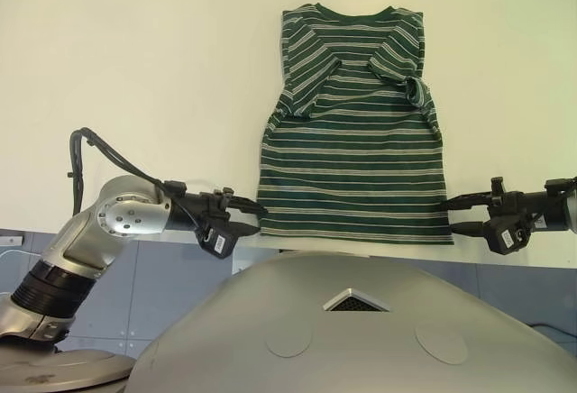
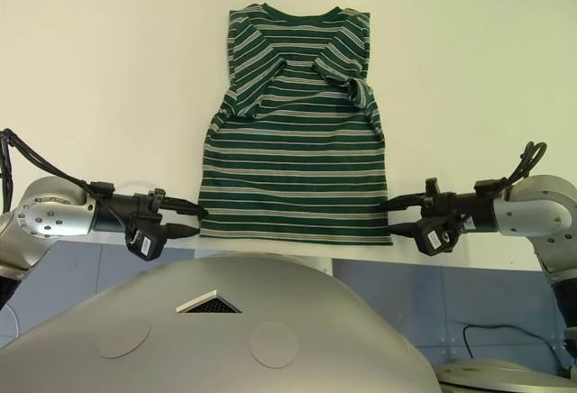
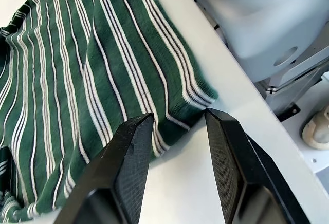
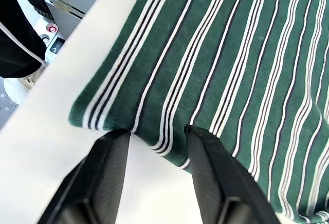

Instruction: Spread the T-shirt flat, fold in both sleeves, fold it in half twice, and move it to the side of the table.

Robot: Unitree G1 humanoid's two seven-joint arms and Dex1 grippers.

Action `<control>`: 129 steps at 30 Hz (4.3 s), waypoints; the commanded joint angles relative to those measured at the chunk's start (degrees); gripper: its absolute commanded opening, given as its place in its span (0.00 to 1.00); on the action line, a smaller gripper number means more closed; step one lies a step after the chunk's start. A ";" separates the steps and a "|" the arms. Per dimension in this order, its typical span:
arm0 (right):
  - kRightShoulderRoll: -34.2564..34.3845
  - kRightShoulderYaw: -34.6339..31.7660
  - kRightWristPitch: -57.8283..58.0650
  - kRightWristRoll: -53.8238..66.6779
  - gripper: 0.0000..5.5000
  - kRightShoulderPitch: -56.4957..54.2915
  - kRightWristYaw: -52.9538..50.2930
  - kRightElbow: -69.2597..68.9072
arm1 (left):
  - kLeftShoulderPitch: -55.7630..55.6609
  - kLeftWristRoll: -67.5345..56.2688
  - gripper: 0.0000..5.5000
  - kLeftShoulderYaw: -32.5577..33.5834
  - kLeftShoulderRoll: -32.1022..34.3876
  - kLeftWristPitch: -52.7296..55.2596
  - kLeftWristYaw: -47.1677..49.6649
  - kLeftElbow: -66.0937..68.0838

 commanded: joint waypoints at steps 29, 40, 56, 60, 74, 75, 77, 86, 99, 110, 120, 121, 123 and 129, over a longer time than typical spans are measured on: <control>24.52 8.26 48.31 11.35 0.01 -70.97 -17.44 55.26 | -68.67 -21.93 0.00 6.05 -31.96 31.29 8.68 72.92; 33.36 4.53 47.48 -0.09 0.18 -72.82 -41.75 70.04 | -76.48 -16.66 0.12 15.05 -40.13 31.51 23.11 94.79; 47.62 36.03 63.52 -18.49 0.31 -45.21 -30.21 7.71 | -50.64 -18.86 0.40 22.11 -36.76 32.55 28.01 48.86; 27.85 33.96 59.01 -17.75 0.31 -34.50 -19.88 -3.15 | -45.48 -16.52 0.40 20.21 -35.10 37.01 29.31 35.86; 26.19 15.96 56.26 -3.30 0.31 -41.71 -30.69 11.71 | -35.40 -11.52 0.40 12.11 -27.11 38.03 21.89 17.40; 28.39 19.69 57.33 -7.63 0.31 -43.18 -31.54 17.57 | -34.63 -11.16 0.40 10.95 -25.64 36.94 19.62 16.46; 35.15 24.29 55.11 -12.78 0.31 -47.35 -33.97 26.61 | -30.89 -10.00 0.40 8.91 -20.06 33.71 13.42 13.61; 38.88 18.49 31.38 -16.17 0.31 -55.96 -47.71 25.64 | -16.08 -1.74 0.40 3.78 -6.46 15.47 4.38 5.16; 4.22 8.44 22.94 -7.92 0.31 -14.05 -18.52 -10.41 | -22.59 13.40 0.64 -8.73 -15.81 2.48 14.07 21.32; 9.18 11.84 14.75 -21.66 0.31 -18.62 -26.28 -4.93 | -32.70 16.52 0.44 -15.57 -19.14 -2.34 14.33 36.22; 13.74 17.76 17.32 -21.93 0.28 -23.28 -24.51 3.20 | -39.32 16.41 0.07 -18.46 -24.07 -0.11 12.99 49.68; 13.96 17.97 17.79 -21.70 0.26 -23.49 -24.34 3.57 | -39.67 16.27 0.04 -18.65 -24.31 0.05 12.63 50.68; 14.11 18.30 18.46 -21.39 0.18 -23.65 -24.24 4.42 | -39.76 15.61 0.01 -18.85 -24.28 0.30 11.73 51.55; 14.26 16.63 28.57 -5.32 0.01 -22.26 -18.05 -5.47 | -36.32 -7.60 0.00 -12.27 -19.93 17.10 -2.24 32.27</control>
